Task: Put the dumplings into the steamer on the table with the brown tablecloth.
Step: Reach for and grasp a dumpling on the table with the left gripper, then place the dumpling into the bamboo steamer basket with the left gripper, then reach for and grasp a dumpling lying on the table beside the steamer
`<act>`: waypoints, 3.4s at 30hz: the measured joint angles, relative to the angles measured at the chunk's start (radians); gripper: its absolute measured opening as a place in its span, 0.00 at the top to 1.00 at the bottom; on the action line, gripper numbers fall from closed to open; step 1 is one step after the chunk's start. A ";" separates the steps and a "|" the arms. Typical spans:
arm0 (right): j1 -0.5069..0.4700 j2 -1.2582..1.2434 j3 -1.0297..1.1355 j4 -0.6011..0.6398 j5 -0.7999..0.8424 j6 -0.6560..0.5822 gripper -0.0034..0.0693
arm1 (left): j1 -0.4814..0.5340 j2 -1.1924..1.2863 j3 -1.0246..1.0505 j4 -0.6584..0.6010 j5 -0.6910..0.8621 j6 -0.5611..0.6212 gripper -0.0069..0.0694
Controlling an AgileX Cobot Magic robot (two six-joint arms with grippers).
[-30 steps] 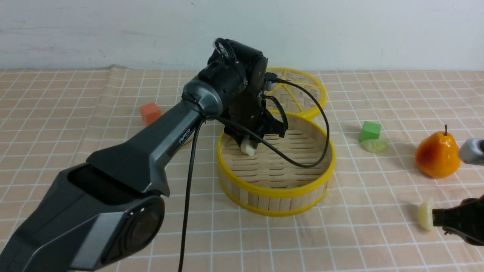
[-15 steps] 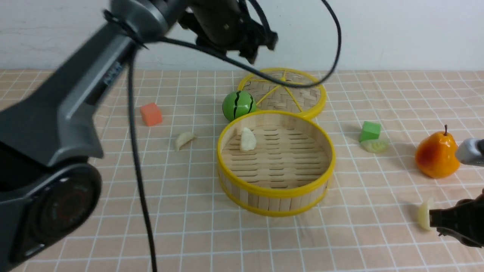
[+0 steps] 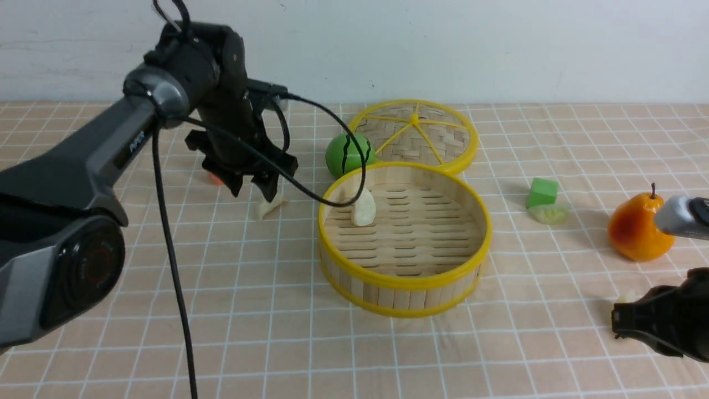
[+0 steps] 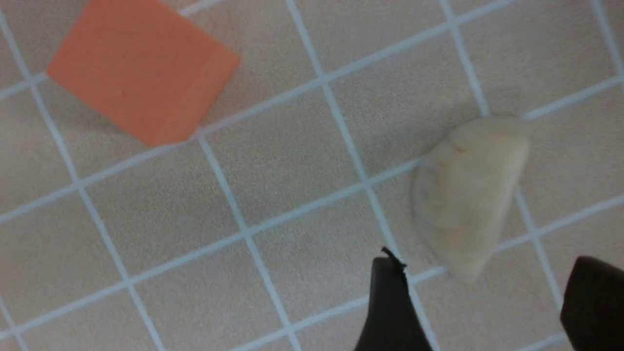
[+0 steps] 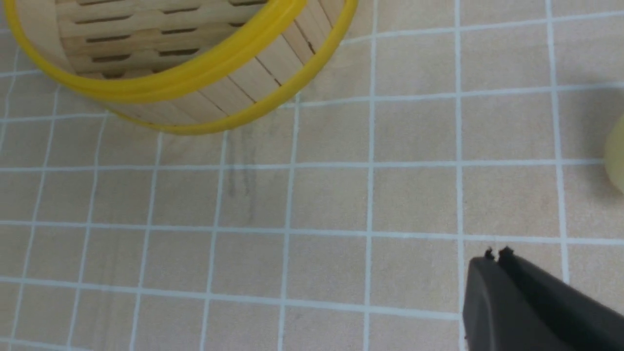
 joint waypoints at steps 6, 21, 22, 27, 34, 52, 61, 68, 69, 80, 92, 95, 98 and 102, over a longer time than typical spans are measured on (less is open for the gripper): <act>0.000 0.001 0.000 0.038 0.000 -0.048 0.94 | 0.000 0.051 0.000 -0.015 -0.055 0.006 0.36; 0.000 0.002 0.000 0.066 0.007 -0.058 0.93 | -0.009 0.015 -0.050 -0.098 0.003 -0.115 0.62; 0.000 0.002 0.000 0.066 0.007 -0.058 0.93 | -0.021 -0.027 -0.055 -0.137 0.006 -0.140 0.62; 0.000 0.020 0.000 0.066 0.007 -0.058 0.93 | -0.133 -0.137 -0.078 -0.172 0.007 -0.245 0.62; 0.000 0.032 0.000 0.067 0.026 -0.058 0.93 | -0.303 -0.127 -0.001 -0.069 0.015 -0.279 0.62; 0.000 0.032 0.000 0.097 0.063 -0.074 0.92 | -0.367 -0.106 0.190 0.061 0.007 -0.348 0.62; 0.000 0.032 0.000 0.111 0.073 -0.091 0.91 | -0.368 -0.103 0.191 0.100 0.006 -0.350 0.35; 0.000 0.059 -0.124 0.096 0.299 -0.144 0.88 | -0.368 -0.342 0.201 0.125 0.007 -0.311 0.31; 0.000 0.072 -0.149 0.091 0.309 -0.142 0.86 | -0.368 -0.390 0.201 0.125 0.007 -0.303 0.32; -0.032 0.401 -0.484 -0.163 0.229 0.071 0.37 | -0.368 -1.017 0.342 0.126 0.015 -0.285 0.62; -0.049 0.811 -0.805 -0.196 0.042 0.154 0.25 | -0.368 -1.724 1.369 0.283 -0.179 -0.466 0.72; -0.075 0.915 -0.896 -0.202 0.057 0.204 0.25 | -0.368 -1.929 1.613 0.311 -0.211 -0.562 0.73; -0.097 0.978 -0.950 -0.212 0.058 0.242 0.25 | -0.368 -2.033 1.749 0.366 -0.218 -0.619 0.74; -0.101 1.014 -0.982 -0.215 0.028 0.272 0.25 | -0.368 -2.086 1.837 0.445 -0.221 -0.675 0.75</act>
